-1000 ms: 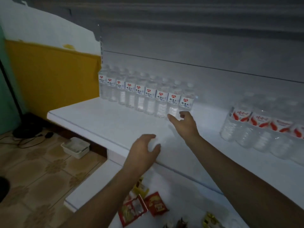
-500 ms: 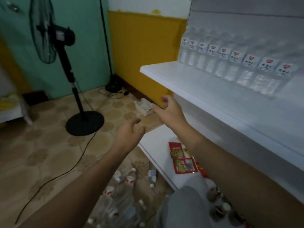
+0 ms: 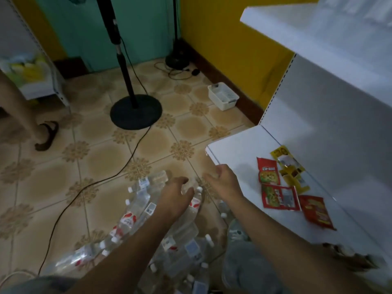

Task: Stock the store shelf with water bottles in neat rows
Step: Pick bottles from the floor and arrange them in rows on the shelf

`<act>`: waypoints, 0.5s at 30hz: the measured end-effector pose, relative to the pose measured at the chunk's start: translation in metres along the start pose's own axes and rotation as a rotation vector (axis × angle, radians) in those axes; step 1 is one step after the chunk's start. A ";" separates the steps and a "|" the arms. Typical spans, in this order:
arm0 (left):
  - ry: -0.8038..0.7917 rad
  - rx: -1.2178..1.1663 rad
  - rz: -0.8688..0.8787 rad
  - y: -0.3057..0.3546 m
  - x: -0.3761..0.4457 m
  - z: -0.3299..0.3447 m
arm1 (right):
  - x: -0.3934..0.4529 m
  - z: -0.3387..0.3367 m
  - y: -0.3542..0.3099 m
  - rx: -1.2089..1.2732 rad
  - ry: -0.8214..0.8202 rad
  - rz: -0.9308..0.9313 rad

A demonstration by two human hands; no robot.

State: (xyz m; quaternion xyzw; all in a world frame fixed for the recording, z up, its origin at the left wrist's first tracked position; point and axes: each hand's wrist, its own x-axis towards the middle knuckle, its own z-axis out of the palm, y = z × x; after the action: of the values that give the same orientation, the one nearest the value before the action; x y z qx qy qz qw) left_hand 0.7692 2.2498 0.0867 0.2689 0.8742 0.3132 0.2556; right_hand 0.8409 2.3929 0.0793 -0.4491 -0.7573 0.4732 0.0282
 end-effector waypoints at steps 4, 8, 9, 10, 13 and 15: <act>-0.068 -0.021 -0.076 -0.035 0.037 0.042 | 0.040 0.035 0.046 0.008 -0.019 0.097; -0.157 -0.046 -0.146 -0.083 0.070 0.093 | 0.081 0.083 0.095 0.011 -0.120 0.239; -0.173 -0.047 -0.173 -0.097 0.078 0.107 | 0.091 0.101 0.107 -0.017 -0.136 0.259; -0.178 -0.053 -0.195 -0.113 0.086 0.121 | 0.100 0.117 0.118 -0.023 -0.141 0.273; -0.222 -0.035 -0.258 -0.147 0.104 0.151 | 0.126 0.163 0.150 -0.019 -0.163 0.359; -0.239 -0.024 -0.272 -0.167 0.113 0.165 | 0.142 0.190 0.172 0.021 -0.162 0.435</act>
State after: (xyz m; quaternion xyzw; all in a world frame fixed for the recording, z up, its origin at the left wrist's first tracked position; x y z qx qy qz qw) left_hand 0.7375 2.2783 -0.1705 0.1806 0.8621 0.2519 0.4008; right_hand 0.7802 2.3873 -0.2075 -0.5620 -0.6376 0.5105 -0.1308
